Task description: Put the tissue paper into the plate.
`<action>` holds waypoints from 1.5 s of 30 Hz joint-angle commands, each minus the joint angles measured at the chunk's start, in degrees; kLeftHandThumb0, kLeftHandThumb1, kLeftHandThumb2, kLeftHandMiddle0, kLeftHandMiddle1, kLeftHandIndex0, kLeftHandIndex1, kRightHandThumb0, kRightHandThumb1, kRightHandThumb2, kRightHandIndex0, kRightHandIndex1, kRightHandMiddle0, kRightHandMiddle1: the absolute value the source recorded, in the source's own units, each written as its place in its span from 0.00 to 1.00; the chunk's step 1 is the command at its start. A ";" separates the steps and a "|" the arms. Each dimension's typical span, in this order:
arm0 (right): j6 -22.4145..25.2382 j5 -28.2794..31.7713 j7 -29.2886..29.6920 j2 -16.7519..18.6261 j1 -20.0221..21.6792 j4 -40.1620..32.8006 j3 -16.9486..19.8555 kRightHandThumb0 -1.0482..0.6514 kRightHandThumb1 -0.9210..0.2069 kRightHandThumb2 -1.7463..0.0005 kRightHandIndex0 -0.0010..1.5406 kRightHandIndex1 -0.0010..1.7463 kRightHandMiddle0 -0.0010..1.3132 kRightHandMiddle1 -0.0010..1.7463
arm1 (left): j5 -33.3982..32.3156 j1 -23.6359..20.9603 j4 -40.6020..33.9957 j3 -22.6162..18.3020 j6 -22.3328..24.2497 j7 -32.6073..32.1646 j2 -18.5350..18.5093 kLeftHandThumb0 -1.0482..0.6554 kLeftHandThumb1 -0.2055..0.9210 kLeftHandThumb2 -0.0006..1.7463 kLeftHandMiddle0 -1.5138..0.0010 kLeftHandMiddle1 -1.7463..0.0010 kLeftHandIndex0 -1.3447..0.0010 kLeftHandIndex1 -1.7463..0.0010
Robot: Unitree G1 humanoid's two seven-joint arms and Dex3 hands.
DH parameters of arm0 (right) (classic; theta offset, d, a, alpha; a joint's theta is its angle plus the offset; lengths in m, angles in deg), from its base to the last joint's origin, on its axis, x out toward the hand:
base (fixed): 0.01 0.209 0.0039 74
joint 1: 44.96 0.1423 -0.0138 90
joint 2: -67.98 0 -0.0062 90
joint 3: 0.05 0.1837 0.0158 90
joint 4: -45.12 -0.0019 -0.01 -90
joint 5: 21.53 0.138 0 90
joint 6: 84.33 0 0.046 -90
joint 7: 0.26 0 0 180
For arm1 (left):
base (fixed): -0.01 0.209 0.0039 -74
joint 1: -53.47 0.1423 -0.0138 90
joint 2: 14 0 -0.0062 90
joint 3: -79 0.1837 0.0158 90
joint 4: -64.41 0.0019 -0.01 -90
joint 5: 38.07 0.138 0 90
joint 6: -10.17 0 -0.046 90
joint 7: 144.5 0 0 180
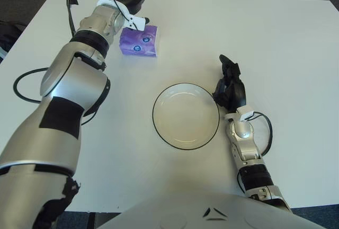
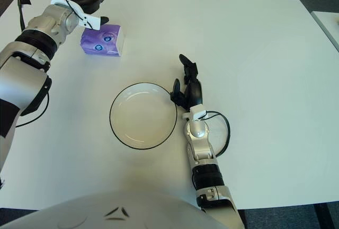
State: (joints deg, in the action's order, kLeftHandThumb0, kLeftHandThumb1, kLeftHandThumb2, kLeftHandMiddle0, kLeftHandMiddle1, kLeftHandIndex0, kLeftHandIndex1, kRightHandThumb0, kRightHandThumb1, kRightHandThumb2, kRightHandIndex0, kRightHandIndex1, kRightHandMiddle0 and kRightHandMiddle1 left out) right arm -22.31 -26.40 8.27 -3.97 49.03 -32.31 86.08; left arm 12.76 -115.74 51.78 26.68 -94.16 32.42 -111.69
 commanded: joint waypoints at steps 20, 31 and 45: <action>1.21 0.31 -0.83 -2.19 -8.18 13.45 1.51 0.22 0.00 0.52 0.14 0.00 0.00 0.32 | -4.62 -1.82 -0.35 -2.23 0.05 18.17 -0.92 0.00 1.00 0.62 0.90 0.97 1.00 0.77; 2.19 0.31 -1.08 -2.18 -7.68 13.89 1.50 0.22 0.00 0.51 0.15 0.01 0.00 0.33 | -2.69 -4.85 -0.70 -0.55 0.21 27.97 -2.36 0.00 1.00 0.66 0.89 0.98 1.00 0.74; 2.35 0.41 -1.56 -2.41 -5.70 16.08 1.43 0.23 0.00 0.50 0.15 0.01 0.00 0.33 | -3.31 -6.09 -0.56 -1.28 1.48 36.81 -3.36 0.00 1.00 0.67 0.87 0.98 1.00 0.64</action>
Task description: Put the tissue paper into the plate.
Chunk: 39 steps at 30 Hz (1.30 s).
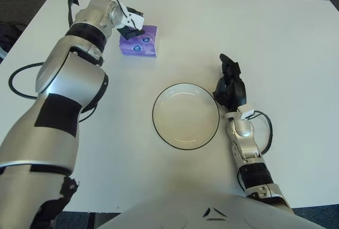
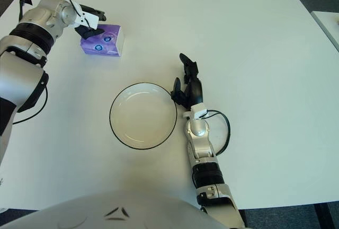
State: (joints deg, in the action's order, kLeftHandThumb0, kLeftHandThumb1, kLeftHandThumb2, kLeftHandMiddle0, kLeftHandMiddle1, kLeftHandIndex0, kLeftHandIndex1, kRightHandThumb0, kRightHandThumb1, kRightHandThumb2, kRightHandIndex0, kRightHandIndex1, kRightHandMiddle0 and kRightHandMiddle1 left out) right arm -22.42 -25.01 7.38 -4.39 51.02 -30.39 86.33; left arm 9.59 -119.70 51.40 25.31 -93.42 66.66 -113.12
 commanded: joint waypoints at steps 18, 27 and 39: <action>0.58 -0.46 -1.00 -1.79 -7.77 14.60 1.33 0.25 0.00 0.51 0.16 0.01 0.00 0.36 | 1.09 1.28 -0.34 2.08 -0.71 2.02 -1.79 0.00 1.00 0.66 0.92 1.00 1.00 0.73; -0.20 0.97 -2.11 -1.40 -8.16 14.88 1.75 0.26 0.00 0.51 0.17 0.01 0.00 0.36 | 0.84 3.63 -0.09 2.05 -0.83 0.08 -1.73 0.00 1.00 0.65 0.93 1.00 1.00 0.72; -0.90 1.39 -2.76 -1.30 -9.22 14.49 1.63 0.28 0.00 0.51 0.17 0.01 0.00 0.36 | 3.19 5.93 -0.35 4.40 -1.35 -5.12 -1.93 0.00 1.00 0.61 0.95 1.00 1.00 0.76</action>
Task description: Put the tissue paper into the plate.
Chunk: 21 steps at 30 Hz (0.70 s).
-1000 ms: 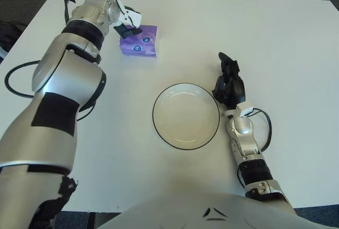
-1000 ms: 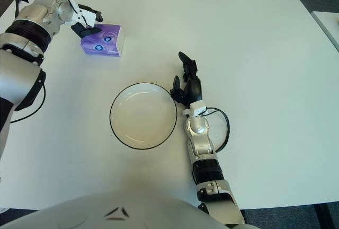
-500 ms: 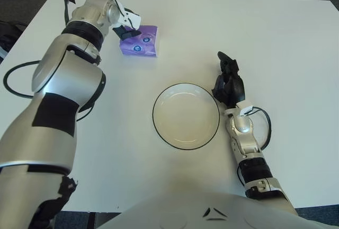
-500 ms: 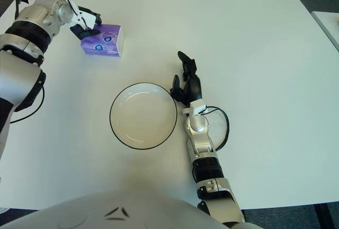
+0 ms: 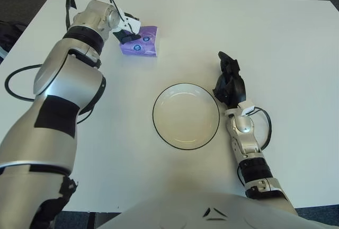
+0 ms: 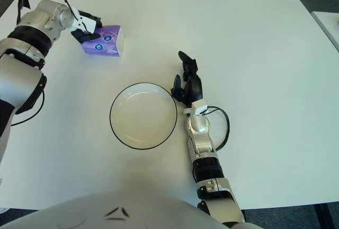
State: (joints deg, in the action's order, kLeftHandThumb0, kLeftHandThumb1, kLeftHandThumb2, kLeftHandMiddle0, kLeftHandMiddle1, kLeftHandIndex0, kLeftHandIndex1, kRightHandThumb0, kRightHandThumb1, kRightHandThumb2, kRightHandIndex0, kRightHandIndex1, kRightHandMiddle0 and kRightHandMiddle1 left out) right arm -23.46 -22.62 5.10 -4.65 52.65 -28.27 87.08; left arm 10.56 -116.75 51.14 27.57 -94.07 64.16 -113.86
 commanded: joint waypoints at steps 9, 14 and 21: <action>0.35 -1.01 -0.38 -0.84 -11.57 11.83 0.75 0.28 0.00 0.50 0.18 0.01 0.00 0.37 | 3.95 3.84 0.07 4.28 -2.95 -8.04 -1.15 0.00 1.00 0.62 0.97 1.00 1.00 0.78; 0.53 -1.06 -0.31 -0.62 -11.89 11.56 0.60 0.28 0.00 0.50 0.18 0.02 0.00 0.38 | 4.42 4.33 0.25 5.11 -4.79 -10.20 -1.08 0.00 1.00 0.61 0.96 0.99 1.00 0.76; 0.50 -1.47 0.10 -0.16 -12.41 11.18 0.23 0.28 0.00 0.50 0.18 0.02 0.00 0.39 | 4.25 5.20 0.24 5.37 -6.02 -13.45 -1.00 0.00 1.00 0.60 0.94 0.99 1.00 0.72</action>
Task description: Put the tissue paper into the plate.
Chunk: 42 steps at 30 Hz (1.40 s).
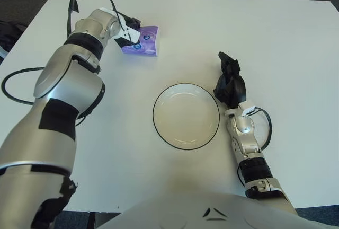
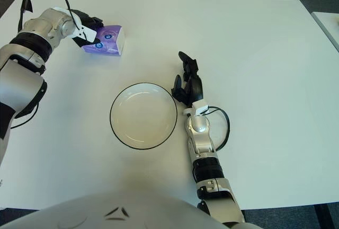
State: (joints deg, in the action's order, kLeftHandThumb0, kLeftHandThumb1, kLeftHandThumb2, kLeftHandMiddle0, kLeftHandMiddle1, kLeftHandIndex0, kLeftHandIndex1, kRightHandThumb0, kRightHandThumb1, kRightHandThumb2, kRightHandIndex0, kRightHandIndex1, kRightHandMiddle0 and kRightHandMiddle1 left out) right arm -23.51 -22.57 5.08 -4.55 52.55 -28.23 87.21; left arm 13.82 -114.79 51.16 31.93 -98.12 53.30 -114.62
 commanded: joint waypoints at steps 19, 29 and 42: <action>2.06 -1.99 0.67 0.30 -12.91 10.26 -0.27 0.27 0.00 0.49 0.21 0.03 0.00 0.43 | 1.04 4.34 0.22 1.16 -3.48 -6.15 0.37 0.00 1.00 0.58 0.91 0.98 1.00 0.66; 2.32 -1.86 0.38 0.35 -13.01 10.04 -0.43 0.27 0.00 0.49 0.21 0.03 0.00 0.43 | 0.31 5.16 -0.10 0.67 -4.80 -6.51 0.82 0.00 1.00 0.56 0.90 0.98 1.00 0.61; 3.16 -2.17 0.23 0.09 -12.99 9.88 -0.67 0.26 0.00 0.49 0.21 0.03 0.00 0.42 | -0.68 6.16 -0.41 -0.10 -6.54 -7.40 1.84 0.00 1.00 0.55 0.90 0.98 1.00 0.60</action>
State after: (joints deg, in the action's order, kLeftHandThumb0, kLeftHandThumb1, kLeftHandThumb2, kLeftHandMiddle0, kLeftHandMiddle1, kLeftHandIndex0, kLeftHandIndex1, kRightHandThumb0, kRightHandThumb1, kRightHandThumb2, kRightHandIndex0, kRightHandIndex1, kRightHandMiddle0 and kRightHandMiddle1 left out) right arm -23.40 -22.61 5.25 -4.18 52.40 -28.34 87.21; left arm 13.72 -112.59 50.94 31.81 -102.02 45.89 -114.62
